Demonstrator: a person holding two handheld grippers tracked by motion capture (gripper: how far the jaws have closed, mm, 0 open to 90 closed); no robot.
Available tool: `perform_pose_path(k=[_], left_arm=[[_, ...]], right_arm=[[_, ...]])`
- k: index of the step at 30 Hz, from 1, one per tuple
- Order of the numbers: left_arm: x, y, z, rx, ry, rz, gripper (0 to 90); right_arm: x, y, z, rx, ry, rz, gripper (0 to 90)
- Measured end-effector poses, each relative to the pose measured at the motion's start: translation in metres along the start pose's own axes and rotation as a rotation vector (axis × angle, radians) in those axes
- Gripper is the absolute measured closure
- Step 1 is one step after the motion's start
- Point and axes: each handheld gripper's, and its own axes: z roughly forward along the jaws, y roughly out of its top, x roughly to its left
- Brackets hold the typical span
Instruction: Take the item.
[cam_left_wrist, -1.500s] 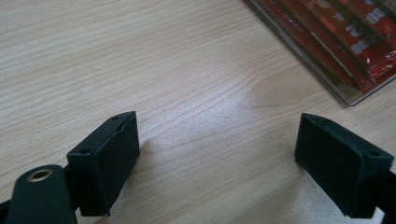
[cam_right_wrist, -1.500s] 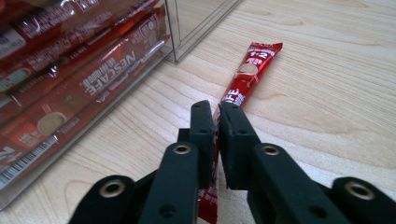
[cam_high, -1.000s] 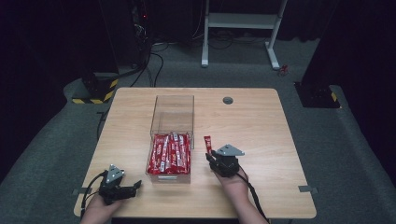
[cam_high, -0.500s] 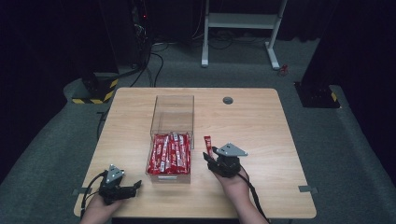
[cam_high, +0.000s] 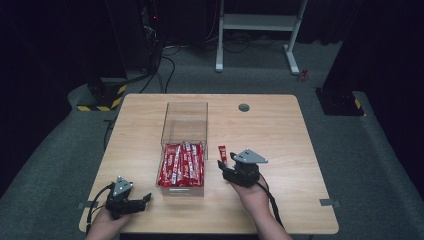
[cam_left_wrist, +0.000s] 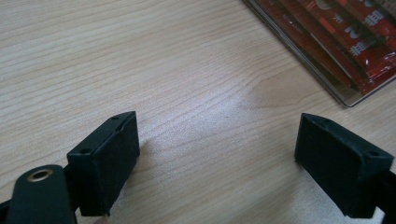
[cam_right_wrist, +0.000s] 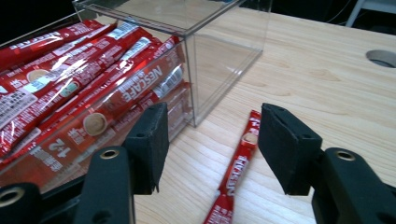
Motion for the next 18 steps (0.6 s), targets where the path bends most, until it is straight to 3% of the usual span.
perform_pose_path(k=[18], left_arm=[[0.0,0.0,0.0,0.002,0.005,0.007,14.2]], right_arm=[[-0.03,-0.024,-0.022,0.028,-0.04,0.024,36.9]])
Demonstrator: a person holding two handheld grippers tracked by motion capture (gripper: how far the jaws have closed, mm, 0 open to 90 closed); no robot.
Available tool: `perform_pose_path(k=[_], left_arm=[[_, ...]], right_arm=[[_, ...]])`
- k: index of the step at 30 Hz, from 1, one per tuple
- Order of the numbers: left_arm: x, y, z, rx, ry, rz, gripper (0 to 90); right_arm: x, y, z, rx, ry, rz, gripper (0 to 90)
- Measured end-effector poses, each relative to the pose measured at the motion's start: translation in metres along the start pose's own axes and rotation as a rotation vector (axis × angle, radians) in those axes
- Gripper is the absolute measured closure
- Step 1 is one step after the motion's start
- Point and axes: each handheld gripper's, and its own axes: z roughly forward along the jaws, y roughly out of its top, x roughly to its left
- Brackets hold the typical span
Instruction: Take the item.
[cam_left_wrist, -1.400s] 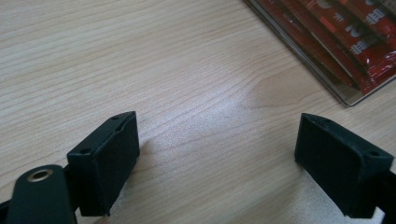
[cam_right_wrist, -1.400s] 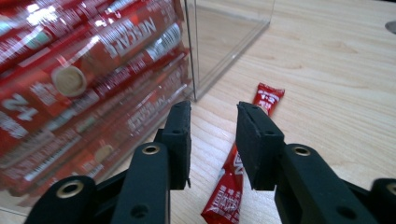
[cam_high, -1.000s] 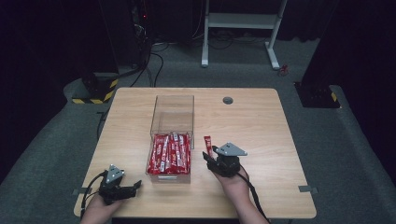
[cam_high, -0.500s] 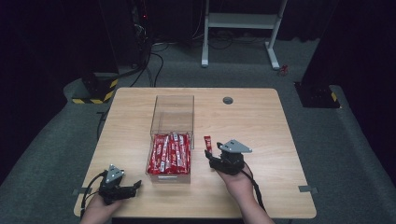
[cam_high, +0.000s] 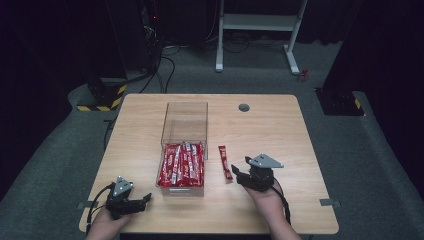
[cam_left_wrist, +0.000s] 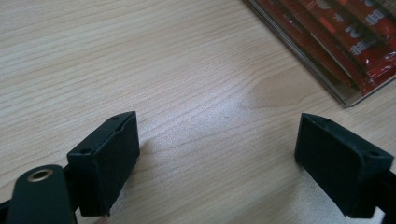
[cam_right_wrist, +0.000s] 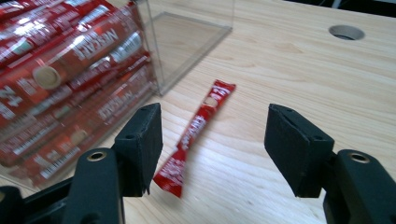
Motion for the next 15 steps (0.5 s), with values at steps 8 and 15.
perform_pose_path(k=[8,15], left_arm=[[0.0,0.0,0.0,-0.001,-0.002,-0.001,14.2],[0.0,0.0,0.0,0.0,-0.003,-0.001,14.2]], right_arm=[[-0.015,-0.01,-0.012,0.01,-0.036,0.0,35.4],[-0.029,-0.021,-0.023,0.019,-0.064,0.015,32.9]])
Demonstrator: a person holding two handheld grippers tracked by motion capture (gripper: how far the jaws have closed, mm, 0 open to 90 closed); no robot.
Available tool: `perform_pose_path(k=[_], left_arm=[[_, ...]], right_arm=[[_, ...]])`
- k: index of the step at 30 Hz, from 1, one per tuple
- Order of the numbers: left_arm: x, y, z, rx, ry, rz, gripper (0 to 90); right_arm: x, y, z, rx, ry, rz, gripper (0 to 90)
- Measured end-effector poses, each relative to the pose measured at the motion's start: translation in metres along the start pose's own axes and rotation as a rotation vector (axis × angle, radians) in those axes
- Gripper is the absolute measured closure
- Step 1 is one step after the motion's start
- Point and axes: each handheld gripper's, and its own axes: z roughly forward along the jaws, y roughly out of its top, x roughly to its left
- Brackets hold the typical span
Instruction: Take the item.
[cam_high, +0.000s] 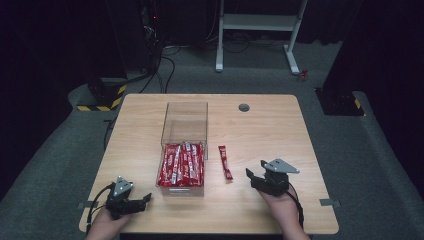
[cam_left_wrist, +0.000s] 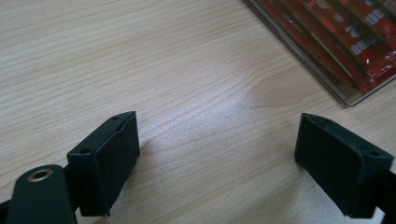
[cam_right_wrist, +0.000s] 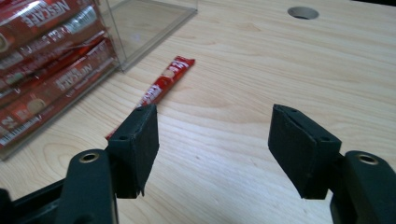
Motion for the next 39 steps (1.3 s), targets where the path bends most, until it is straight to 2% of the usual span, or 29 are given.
perform_pose_path(k=[7,15,24,26,33,39], left_arm=[[0.0,0.0,0.0,-0.001,0.002,-0.002,14.2],[-0.001,0.0,0.0,-0.001,0.001,-0.003,14.2],[-0.001,0.0,0.0,-0.002,0.0,-0.003,14.2],[-0.001,0.0,0.0,-0.002,0.0,-0.004,14.2],[-0.001,0.0,0.001,-0.006,0.001,-0.007,14.2],[-0.001,0.0,0.001,-0.005,0.001,-0.007,14.3]], right_arm=[[-0.018,-0.015,-0.009,0.038,-0.048,0.007,29.6],[-0.04,-0.039,-0.018,0.12,-0.121,0.033,27.0],[-0.051,-0.059,-0.016,0.207,-0.176,0.051,19.6],[-0.054,-0.059,-0.015,0.211,-0.168,0.077,17.7],[-0.06,-0.055,-0.008,0.221,-0.183,0.095,12.8],[-0.057,-0.051,-0.001,0.227,-0.206,0.11,11.0]])
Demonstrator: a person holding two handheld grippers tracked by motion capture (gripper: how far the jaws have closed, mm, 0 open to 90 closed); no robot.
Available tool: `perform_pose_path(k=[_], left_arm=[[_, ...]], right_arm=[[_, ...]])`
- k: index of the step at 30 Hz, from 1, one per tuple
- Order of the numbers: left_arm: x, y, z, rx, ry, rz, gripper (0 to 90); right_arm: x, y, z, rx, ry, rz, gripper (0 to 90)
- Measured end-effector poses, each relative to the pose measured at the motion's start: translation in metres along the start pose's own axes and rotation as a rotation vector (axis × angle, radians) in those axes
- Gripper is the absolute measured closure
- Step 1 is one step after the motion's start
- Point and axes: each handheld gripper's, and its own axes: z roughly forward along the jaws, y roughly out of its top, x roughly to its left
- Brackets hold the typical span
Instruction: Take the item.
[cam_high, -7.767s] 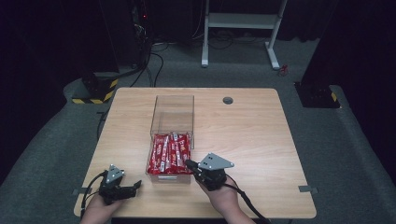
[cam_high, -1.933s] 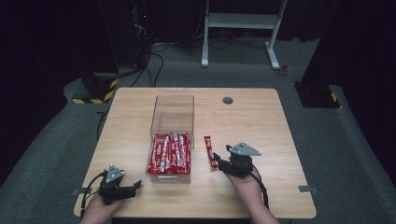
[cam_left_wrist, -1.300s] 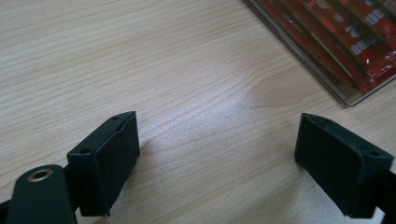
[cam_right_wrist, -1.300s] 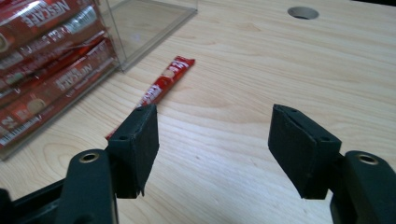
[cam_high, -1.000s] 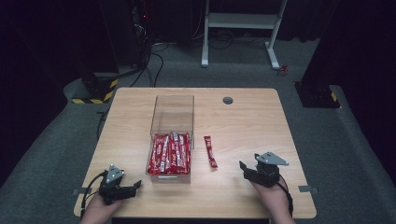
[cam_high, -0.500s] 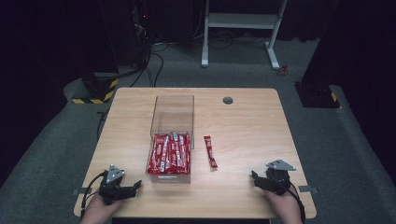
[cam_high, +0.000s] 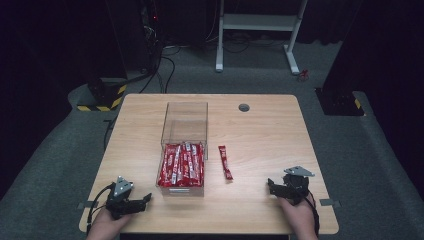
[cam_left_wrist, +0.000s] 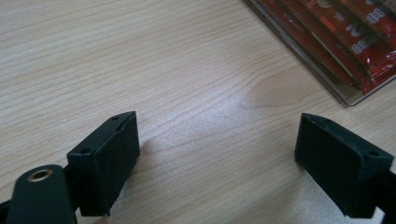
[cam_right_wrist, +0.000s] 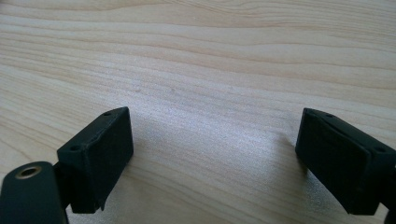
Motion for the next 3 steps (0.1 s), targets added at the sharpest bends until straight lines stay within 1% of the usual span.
perform_pose_path(k=[3], left_arm=[[0.0,0.0,0.0,0.0,0.0,0.0,14.3]], right_arm=[[0.0008,-0.0005,-0.0002,-0.003,-0.007,0.006,11.0]])
